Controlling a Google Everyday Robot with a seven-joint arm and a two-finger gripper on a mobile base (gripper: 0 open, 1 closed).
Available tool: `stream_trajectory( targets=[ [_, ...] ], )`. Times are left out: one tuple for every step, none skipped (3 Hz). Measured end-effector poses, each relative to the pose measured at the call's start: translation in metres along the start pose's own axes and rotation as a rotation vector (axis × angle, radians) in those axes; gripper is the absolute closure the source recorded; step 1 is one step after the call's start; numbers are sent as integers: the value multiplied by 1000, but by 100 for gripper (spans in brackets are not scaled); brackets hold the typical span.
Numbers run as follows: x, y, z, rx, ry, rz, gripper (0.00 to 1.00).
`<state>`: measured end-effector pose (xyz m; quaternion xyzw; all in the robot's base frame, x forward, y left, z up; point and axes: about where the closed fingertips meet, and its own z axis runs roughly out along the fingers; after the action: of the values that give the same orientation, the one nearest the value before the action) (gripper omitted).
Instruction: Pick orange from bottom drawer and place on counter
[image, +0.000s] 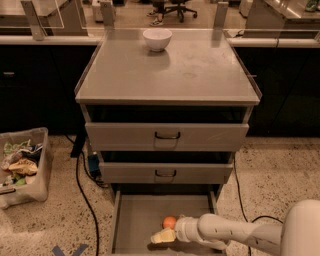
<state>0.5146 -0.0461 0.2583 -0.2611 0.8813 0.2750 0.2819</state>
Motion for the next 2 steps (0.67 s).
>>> stream_trajectory(
  targets=[
    [7,5,16,12,15,-32,0],
    [29,3,60,39,84,-64,0]
  ],
)
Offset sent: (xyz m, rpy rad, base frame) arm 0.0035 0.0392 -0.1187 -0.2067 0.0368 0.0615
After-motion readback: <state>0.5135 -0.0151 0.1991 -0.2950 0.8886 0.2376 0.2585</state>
